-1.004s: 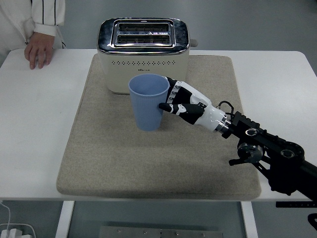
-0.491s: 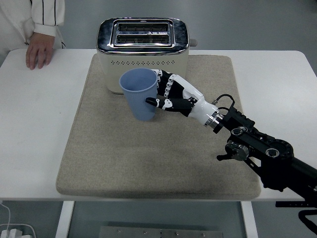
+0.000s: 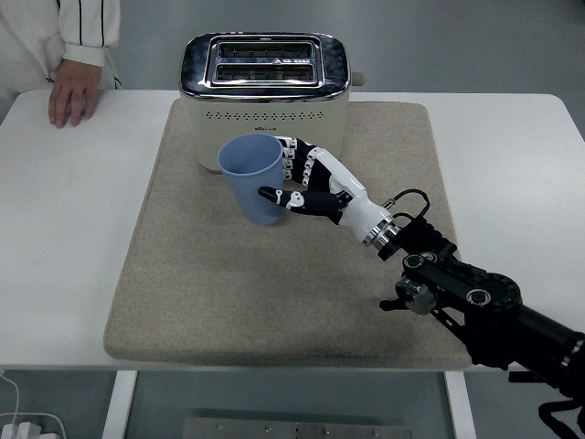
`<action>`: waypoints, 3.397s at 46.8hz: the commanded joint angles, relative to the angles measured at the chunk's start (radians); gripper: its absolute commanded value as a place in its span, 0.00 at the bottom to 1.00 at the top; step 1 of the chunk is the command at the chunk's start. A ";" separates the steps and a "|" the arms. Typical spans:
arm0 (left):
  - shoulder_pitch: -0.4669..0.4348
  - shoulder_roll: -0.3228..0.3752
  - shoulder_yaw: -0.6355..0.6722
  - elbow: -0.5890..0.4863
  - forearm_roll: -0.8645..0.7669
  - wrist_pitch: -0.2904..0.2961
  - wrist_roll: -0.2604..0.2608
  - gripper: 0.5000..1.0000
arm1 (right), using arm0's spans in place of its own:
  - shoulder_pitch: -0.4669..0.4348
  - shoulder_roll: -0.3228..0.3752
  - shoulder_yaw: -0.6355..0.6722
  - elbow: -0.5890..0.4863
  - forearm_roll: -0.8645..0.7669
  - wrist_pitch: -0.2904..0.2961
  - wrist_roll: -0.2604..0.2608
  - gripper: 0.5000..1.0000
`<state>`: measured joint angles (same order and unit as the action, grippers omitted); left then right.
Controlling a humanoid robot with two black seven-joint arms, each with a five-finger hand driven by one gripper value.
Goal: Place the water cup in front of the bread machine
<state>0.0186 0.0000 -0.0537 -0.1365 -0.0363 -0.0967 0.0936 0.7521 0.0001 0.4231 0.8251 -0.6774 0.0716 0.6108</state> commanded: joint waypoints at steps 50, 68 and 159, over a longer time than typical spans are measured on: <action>0.000 0.000 0.000 0.000 0.001 0.000 0.000 1.00 | -0.007 -0.011 -0.043 -0.004 -0.002 -0.012 0.000 0.85; 0.000 0.000 0.000 0.000 0.000 0.000 0.000 1.00 | 0.026 -0.100 -0.020 -0.004 0.013 0.051 0.000 0.85; 0.000 0.000 0.000 0.000 0.001 0.000 0.000 1.00 | 0.165 -0.253 0.184 -0.165 0.685 0.111 -0.566 0.85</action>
<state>0.0187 0.0000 -0.0537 -0.1365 -0.0359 -0.0966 0.0935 0.9178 -0.2546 0.6028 0.6583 0.0083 0.1816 0.0429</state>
